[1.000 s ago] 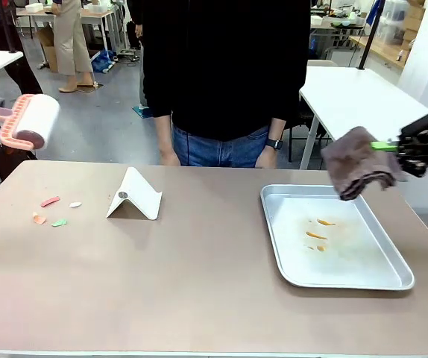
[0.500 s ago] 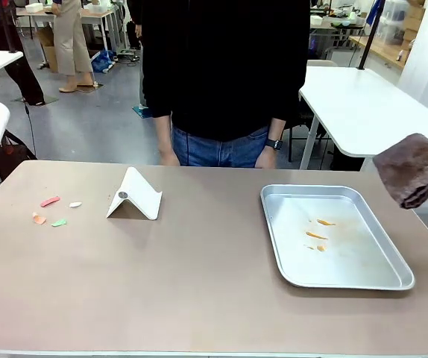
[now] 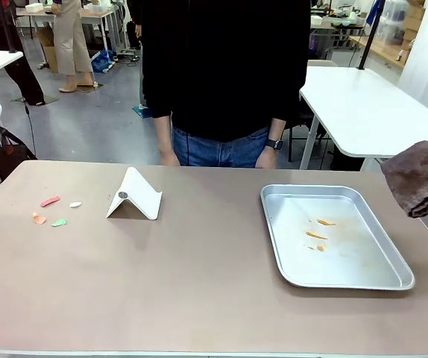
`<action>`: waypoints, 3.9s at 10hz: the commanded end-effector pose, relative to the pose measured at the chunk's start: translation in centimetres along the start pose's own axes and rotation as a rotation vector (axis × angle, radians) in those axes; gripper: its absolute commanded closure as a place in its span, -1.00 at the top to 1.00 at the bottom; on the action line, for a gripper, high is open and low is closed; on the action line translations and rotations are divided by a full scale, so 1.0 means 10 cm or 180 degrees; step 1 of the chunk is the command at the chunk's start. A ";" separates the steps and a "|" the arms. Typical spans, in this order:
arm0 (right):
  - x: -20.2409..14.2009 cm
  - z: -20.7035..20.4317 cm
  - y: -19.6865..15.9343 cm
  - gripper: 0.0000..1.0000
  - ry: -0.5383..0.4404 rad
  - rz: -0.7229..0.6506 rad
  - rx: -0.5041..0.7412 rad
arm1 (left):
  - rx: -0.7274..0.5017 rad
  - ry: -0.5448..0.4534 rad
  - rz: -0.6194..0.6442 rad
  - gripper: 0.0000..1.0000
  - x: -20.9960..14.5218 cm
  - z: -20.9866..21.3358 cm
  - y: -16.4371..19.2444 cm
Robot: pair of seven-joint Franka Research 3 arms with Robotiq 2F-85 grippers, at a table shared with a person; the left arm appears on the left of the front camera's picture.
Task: Clean the surface of the table.
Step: Hold the Lint Roller with your left hand and the towel with your right hand, then if a person points to the right, clean the right side of the table with your right hand, and if they point to the left, clean the left side with your left hand.
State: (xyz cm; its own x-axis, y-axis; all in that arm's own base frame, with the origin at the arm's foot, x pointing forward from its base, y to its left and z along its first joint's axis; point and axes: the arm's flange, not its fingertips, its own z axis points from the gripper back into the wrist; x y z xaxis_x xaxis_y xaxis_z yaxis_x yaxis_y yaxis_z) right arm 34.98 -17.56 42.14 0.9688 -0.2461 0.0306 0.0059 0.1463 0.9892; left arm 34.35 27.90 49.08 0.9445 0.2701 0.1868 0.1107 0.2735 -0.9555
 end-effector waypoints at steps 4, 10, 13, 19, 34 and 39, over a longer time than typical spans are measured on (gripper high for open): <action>-0.01 0.03 0.05 -1.00 -0.0032 -0.0005 0.0056 | -0.0001 0.0033 -0.0008 -1.00 -0.01 0.02 0.00; -0.01 0.03 0.05 -1.00 -0.0032 -0.0005 0.0056 | -0.0001 0.0033 -0.0008 -1.00 -0.01 0.02 0.00; -0.01 0.03 0.05 -1.00 -0.0032 -0.0005 0.0056 | -0.0001 0.0033 -0.0008 -1.00 -0.01 0.02 0.00; -0.01 0.03 0.05 -1.00 -0.0032 -0.0005 0.0056 | -0.0001 0.0033 -0.0008 -1.00 -0.01 0.02 0.00; 0.07 -1.54 0.28 -0.77 0.0168 0.0542 -0.2857 | -0.0001 0.0033 -0.0008 -1.00 -0.01 0.02 0.00; 0.45 -1.67 0.29 -0.77 0.0027 0.0704 -0.3779 | -0.0001 0.0033 -0.0008 -1.00 -0.01 0.02 0.00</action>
State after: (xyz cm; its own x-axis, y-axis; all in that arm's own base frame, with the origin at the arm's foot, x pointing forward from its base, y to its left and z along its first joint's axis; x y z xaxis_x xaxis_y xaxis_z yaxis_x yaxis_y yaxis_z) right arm 42.14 -2.78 42.48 0.9784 -0.0930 0.1846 0.0389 0.9600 0.2773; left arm 34.50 27.95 48.79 0.9465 0.2682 0.1793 0.1039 0.2730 -0.9564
